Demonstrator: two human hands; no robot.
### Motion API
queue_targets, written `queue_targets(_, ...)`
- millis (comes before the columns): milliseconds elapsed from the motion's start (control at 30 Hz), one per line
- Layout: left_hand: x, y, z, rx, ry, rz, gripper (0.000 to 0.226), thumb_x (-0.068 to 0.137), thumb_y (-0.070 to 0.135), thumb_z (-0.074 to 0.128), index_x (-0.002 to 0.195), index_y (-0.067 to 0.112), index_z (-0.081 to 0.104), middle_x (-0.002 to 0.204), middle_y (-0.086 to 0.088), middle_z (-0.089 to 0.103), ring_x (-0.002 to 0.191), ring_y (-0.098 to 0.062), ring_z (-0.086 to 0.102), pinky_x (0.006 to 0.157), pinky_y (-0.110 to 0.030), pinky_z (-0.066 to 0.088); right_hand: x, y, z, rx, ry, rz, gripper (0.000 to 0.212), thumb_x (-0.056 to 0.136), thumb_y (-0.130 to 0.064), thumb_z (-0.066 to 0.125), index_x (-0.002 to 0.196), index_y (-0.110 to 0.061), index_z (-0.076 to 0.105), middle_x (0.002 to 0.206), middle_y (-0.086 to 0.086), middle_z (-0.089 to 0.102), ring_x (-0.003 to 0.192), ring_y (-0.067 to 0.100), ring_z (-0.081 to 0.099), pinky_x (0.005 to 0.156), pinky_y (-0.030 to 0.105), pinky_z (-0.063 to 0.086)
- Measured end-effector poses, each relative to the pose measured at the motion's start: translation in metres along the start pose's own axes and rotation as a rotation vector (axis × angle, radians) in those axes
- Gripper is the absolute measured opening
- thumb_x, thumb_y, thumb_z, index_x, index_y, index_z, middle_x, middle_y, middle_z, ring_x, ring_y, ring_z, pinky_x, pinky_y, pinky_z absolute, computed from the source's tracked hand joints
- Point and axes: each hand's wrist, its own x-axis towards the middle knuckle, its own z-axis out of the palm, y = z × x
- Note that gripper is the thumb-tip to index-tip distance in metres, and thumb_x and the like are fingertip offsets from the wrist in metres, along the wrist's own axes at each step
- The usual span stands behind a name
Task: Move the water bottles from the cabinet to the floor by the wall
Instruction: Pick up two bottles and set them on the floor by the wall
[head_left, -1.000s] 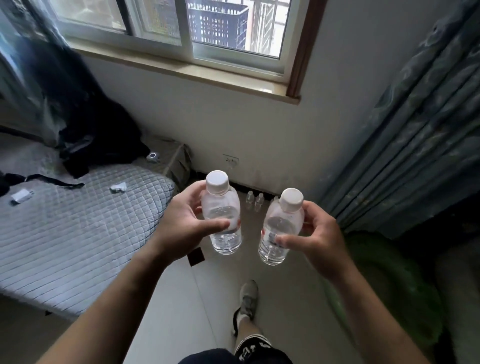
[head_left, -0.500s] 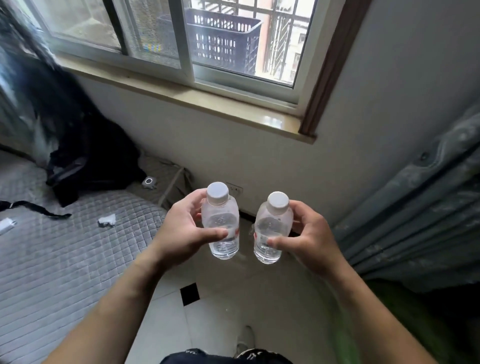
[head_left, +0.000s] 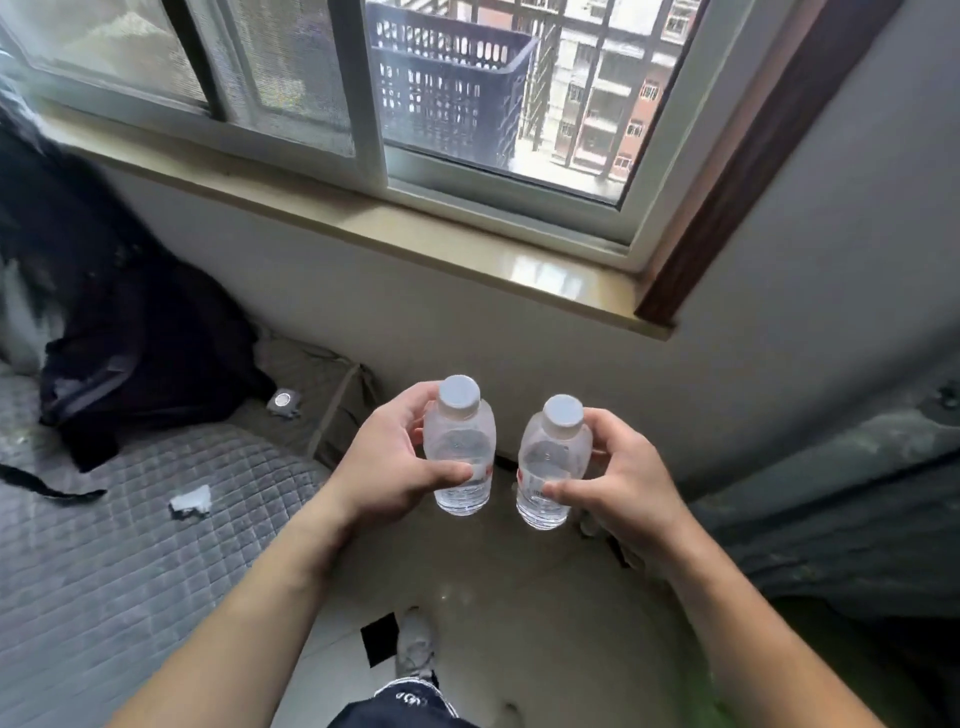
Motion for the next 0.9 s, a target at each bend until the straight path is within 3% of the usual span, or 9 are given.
queue_targets(133,0.043,-0.016,-0.026,0.05,-0.061,-0.016,0.065,0.059,0.007,0.085,0.117,0.025,0.061,0.111,0.002,0.073,0.099,-0.012,0.069,0.084,-0.02,0.051,0.042,0.002,0.018,-0.056,0.007,0.043,0.061,0.061,-0.013,0.086,0.112,-0.033,0.059,0.102,-0.012,0.071,0.092,0.008,0.068,0.071,0.024,0.053)
queue_targets(400,0.113,-0.061,-0.05,0.218,-0.186,-0.014,0.064,0.064,0.012,0.086,0.119,0.031,0.058,0.109,0.012,0.07,0.102,-0.009,0.067,0.09,-0.023,0.052,0.113,0.029,0.044,-0.096,-0.011,0.14,0.064,0.058,-0.019,0.082,0.115,-0.034,0.057,0.105,-0.013,0.07,0.094,0.006,0.068,0.084,0.038,0.057)
queue_targets(533,0.145,-0.094,-0.05,0.285,-0.216,-0.027,0.063,0.067,0.013,0.088,0.12,0.028,0.058,0.112,0.014,0.067,0.104,-0.005,0.065,0.093,-0.027,0.052,0.146,0.057,0.052,-0.099,-0.031,0.186,0.067,0.056,-0.017,0.082,0.117,-0.03,0.057,0.107,-0.013,0.068,0.098,0.005,0.067,0.089,0.038,0.056)
queue_targets(767,0.187,-0.207,-0.032,0.351,-0.234,-0.077,0.061,0.065,0.023,0.084,0.119,0.031,0.056,0.114,0.017,0.064,0.109,-0.009,0.063,0.096,-0.036,0.052,0.197,0.164,0.087,-0.07,-0.069,0.225,0.066,0.053,-0.019,0.079,0.114,-0.034,0.057,0.109,-0.014,0.066,0.102,0.006,0.065,0.091,0.038,0.054)
queue_targets(900,0.208,-0.3,-0.019,0.432,-0.236,-0.101,0.062,0.065,0.024,0.087,0.117,0.033,0.056,0.112,0.018,0.064,0.107,-0.005,0.062,0.095,-0.032,0.051,0.225,0.248,0.115,-0.084,-0.084,0.227,0.064,0.056,-0.013,0.081,0.113,-0.03,0.059,0.109,-0.015,0.066,0.102,0.005,0.063,0.086,0.022,0.051)
